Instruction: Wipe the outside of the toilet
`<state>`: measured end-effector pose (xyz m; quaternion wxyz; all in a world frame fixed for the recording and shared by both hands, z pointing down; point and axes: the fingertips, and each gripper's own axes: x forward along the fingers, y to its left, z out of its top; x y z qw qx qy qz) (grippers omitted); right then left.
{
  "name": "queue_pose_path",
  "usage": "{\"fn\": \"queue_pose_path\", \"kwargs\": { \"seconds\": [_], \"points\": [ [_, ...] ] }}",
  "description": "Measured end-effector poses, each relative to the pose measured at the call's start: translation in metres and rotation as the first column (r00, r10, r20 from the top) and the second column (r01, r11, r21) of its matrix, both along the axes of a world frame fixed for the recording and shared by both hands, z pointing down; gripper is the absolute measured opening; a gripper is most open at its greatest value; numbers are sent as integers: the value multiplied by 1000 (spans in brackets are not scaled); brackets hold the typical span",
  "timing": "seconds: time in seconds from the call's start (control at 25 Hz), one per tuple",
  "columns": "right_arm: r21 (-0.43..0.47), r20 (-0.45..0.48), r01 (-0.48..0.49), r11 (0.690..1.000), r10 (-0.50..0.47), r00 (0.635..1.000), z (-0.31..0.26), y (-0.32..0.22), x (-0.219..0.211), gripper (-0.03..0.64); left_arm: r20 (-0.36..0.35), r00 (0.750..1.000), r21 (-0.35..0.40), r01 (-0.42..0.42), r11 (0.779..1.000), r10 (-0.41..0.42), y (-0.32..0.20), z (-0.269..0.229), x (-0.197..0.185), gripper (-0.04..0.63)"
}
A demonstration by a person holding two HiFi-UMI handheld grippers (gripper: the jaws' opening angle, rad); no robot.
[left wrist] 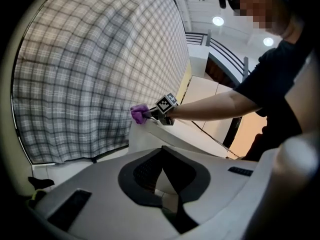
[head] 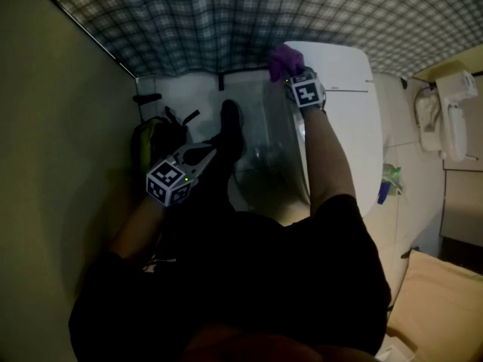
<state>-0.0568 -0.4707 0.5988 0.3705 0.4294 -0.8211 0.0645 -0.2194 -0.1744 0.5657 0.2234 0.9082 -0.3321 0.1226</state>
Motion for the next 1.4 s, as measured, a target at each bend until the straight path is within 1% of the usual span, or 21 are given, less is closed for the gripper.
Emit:
{"fn": "queue_pose_path", "kwargs": {
  "seconds": [0.16, 0.28, 0.4, 0.48, 0.56, 0.64, 0.72, 0.88, 1.0, 1.08, 1.2, 1.28, 1.4],
  "points": [
    [6, 9, -20, 1000, 20, 1000, -4, -17, -6, 63, 1, 1000, -18, 15, 1000, -15, 3, 7, -13, 3],
    [-7, 20, -36, 999, 36, 999, -3, -26, -9, 63, -10, 999, -28, 30, 999, -30, 2, 10, -20, 3],
    [-29, 63, -65, 997, 67, 996, -4, -25, -7, 63, -18, 999, -26, 30, 999, -31, -1, 6, -19, 3],
    [-20, 88, -61, 998, 63, 994, -8, -15, -3, 63, -16, 1000, -10, 20, 1000, -20, -1, 3, -14, 3],
    [19, 104, -44, 999, 42, 994, -12, 2, 3, 63, -15, 1000, 1, 7, 1000, -7, 1, -2, -8, 3],
    [54, 147, -8, 998, 0, 989, -20, 30, 8, 63, -19, 1000, 10, -4, 1000, 4, 5, -7, 4, 3],
    [61, 197, 16, 998, -27, 980, -29, 69, 18, 63, -25, 999, 16, -28, 999, 28, 14, -13, 22, 3],
    [41, 285, 4, 999, -16, 959, -42, 158, 67, 63, -35, 994, 51, -100, 994, 102, 33, -28, 69, 3],
    [31, 325, -6, 1000, -4, 946, -46, 227, 111, 63, -40, 989, 76, -142, 987, 145, 46, -38, 105, 3],
    [31, 339, -20, 999, 8, 941, -48, 273, 150, 63, -40, 984, 97, -170, 981, 175, 54, -42, 137, 3],
    [29, 382, -70, 997, 54, 922, -45, 339, 226, 63, -25, 980, 121, -195, 973, 200, 69, -42, 196, 3],
    [20, 414, -124, 992, 105, 904, -43, 374, 263, 63, -37, 978, 106, -201, 974, 206, 71, -38, 218, 3],
    [3, 448, -222, 975, 197, 872, -39, 410, 296, 64, -115, 971, 33, -208, 978, 210, 61, -28, 226, 3]
  ]
}}
